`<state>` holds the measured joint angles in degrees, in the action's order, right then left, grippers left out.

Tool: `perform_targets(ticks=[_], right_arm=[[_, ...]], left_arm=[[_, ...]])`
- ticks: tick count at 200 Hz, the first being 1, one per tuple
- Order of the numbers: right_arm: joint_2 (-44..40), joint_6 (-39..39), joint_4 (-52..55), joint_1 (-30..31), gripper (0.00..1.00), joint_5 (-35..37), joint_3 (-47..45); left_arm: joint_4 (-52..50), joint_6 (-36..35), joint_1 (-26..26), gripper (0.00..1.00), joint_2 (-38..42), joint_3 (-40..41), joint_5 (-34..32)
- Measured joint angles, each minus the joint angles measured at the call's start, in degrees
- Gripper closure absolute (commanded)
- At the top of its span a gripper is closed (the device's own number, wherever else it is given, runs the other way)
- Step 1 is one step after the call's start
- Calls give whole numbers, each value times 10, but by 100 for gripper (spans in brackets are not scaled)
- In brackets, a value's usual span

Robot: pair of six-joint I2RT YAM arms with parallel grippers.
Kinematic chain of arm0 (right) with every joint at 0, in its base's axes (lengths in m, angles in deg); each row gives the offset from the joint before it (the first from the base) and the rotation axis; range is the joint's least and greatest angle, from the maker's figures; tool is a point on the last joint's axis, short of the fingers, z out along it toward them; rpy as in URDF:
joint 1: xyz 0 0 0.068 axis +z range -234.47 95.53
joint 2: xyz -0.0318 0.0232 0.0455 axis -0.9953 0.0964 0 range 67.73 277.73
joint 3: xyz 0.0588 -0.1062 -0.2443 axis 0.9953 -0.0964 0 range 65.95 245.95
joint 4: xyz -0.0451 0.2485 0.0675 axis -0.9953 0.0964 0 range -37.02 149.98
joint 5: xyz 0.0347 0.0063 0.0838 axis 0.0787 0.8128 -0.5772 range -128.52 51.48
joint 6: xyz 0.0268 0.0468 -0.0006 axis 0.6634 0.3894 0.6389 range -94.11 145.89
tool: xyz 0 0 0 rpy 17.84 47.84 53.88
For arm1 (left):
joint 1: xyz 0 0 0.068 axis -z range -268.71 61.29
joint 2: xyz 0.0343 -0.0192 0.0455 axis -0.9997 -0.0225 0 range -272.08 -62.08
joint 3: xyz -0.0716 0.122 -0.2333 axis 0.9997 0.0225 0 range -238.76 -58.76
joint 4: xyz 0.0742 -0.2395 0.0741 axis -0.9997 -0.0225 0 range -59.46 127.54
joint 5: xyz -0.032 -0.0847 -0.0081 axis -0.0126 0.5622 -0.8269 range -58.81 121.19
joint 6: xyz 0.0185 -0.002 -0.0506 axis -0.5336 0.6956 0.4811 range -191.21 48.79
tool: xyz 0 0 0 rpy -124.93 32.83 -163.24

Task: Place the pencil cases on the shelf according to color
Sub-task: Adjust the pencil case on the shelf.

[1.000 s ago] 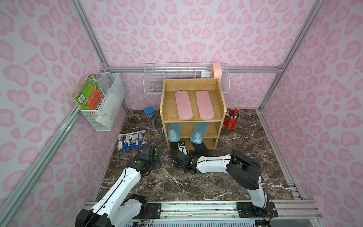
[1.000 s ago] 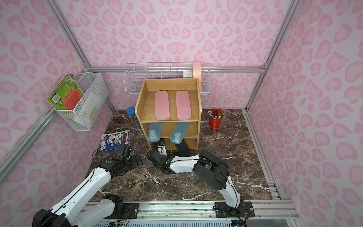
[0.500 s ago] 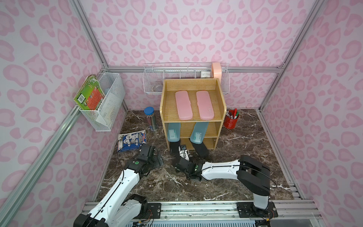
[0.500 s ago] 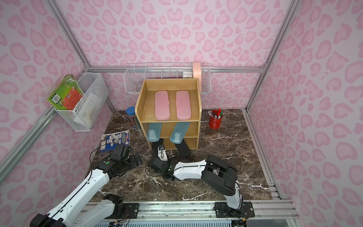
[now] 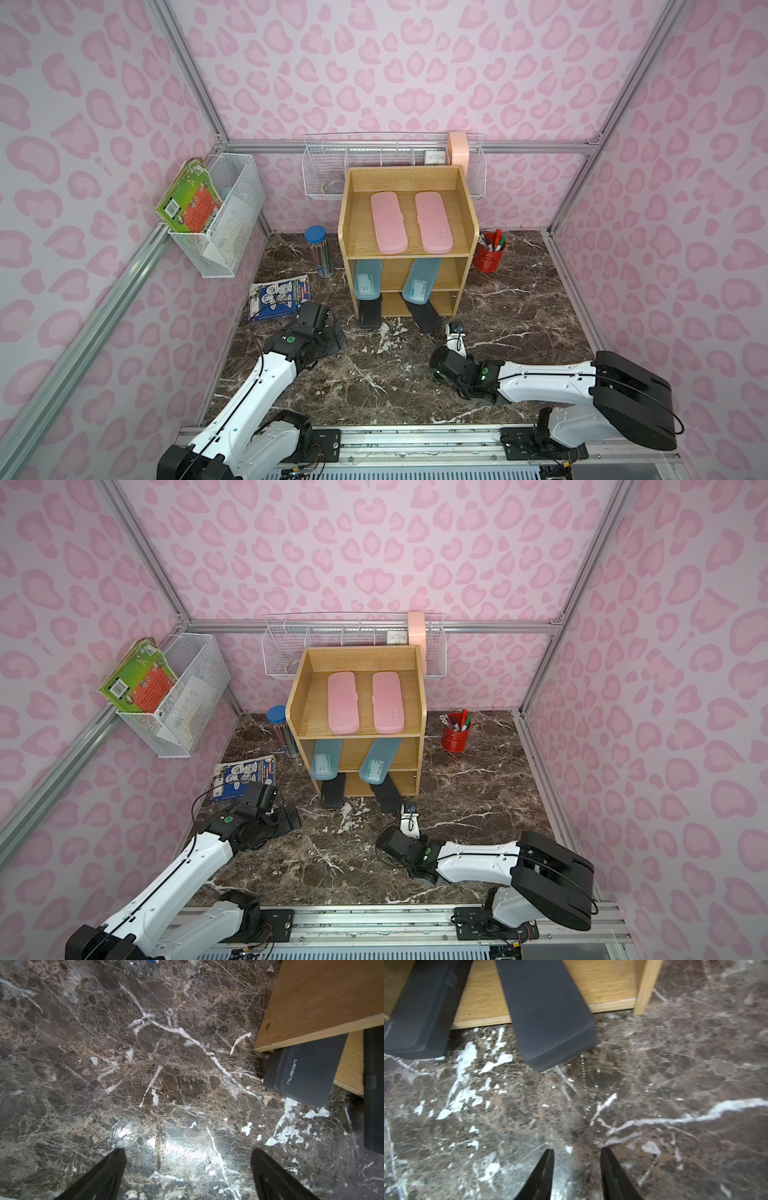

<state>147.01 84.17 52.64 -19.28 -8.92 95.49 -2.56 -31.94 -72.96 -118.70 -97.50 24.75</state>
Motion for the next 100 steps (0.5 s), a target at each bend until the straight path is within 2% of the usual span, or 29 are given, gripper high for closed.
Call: perform_targets(ticks=[47, 100], right_arm=[[15, -66, -85, -92, 60, -46, -21], [112, -117, -158, -132, 61, -90, 42]], left_arm=[[10, 0, 0, 1, -7, 0, -6], [11, -1, 0, 1, -11, -6, -16]])
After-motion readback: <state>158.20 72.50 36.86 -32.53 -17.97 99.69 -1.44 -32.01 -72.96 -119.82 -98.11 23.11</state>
